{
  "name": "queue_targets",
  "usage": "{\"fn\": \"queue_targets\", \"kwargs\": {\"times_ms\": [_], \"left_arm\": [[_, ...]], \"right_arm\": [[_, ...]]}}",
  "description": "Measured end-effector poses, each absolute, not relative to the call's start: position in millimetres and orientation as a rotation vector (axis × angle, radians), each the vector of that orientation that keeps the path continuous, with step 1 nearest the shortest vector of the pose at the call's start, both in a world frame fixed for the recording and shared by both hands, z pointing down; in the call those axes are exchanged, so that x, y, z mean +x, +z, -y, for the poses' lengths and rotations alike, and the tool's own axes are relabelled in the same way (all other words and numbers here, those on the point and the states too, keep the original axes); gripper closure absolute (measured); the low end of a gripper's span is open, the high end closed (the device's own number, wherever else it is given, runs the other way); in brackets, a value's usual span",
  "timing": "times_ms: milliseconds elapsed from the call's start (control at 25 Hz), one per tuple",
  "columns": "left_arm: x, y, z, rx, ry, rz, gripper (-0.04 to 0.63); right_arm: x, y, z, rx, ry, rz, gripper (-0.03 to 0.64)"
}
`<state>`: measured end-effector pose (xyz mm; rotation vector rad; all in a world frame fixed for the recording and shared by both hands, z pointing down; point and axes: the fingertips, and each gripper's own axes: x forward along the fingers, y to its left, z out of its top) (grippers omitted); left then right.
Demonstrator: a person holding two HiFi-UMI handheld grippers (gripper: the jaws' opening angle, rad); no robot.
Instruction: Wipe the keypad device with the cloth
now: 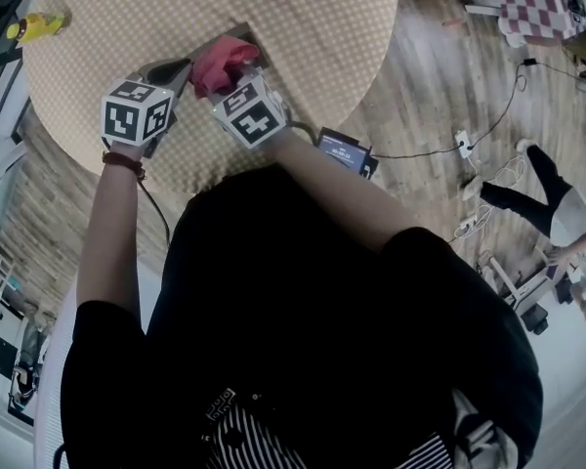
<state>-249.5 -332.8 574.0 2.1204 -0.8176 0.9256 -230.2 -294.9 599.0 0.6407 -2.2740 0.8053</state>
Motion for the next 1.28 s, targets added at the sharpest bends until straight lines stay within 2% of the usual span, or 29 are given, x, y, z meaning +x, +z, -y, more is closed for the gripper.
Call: {"fn": "queue_targets", "kwargs": {"times_ms": [160, 360, 720, 1120, 1280], "left_arm": [[-248, 575, 333, 2.121, 0.919, 0.824, 0.606], [-252, 575, 332, 2.127, 0.932, 0.821, 0.605], [-254, 574, 330, 2.129, 0.937, 0.827, 0.606], [-255, 574, 329, 2.133, 0.938, 0.865, 0.606], [-254, 574, 328, 2.134, 0.942, 0.885, 0.606]], "right_arm": [[-216, 632, 275, 0.608, 0.924, 2.243, 0.541], [-217, 644, 266, 0.567, 0.906, 2.209, 0.541], [-237, 580, 313, 0.595, 0.689, 2.316, 0.543], [-214, 642, 267, 0.642, 0.919, 2.166, 0.542], [-211, 648, 260, 0.614, 0.908, 2.134, 0.543]]}}
